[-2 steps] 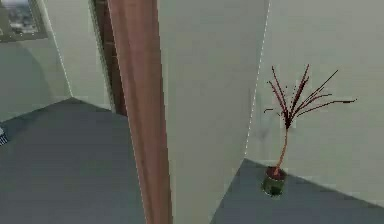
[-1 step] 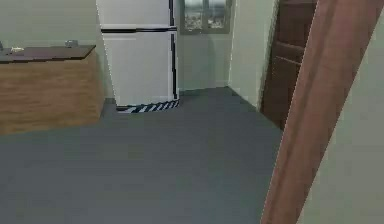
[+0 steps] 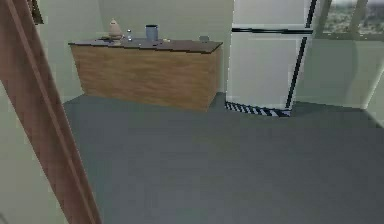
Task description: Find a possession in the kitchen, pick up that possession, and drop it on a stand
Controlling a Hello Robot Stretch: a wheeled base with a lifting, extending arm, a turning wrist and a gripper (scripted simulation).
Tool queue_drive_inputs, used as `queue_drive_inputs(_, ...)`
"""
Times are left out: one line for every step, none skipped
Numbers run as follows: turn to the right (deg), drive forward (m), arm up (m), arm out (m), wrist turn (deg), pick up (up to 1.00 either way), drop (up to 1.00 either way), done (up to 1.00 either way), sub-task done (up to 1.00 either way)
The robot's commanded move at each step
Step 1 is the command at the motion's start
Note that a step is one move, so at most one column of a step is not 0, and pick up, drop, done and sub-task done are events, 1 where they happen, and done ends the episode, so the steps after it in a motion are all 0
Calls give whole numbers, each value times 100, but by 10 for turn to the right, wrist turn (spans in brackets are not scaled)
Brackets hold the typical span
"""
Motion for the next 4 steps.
queue_drive_inputs(0,55,0,0,0,0,0,0,0)
queue_drive_inputs(-60,0,0,0,0,0,0,0,0)
queue_drive_inputs(0,100,0,0,0,0,0,0,0)
queue_drive_inputs(-30,0,0,0,0,0,0,0,0)
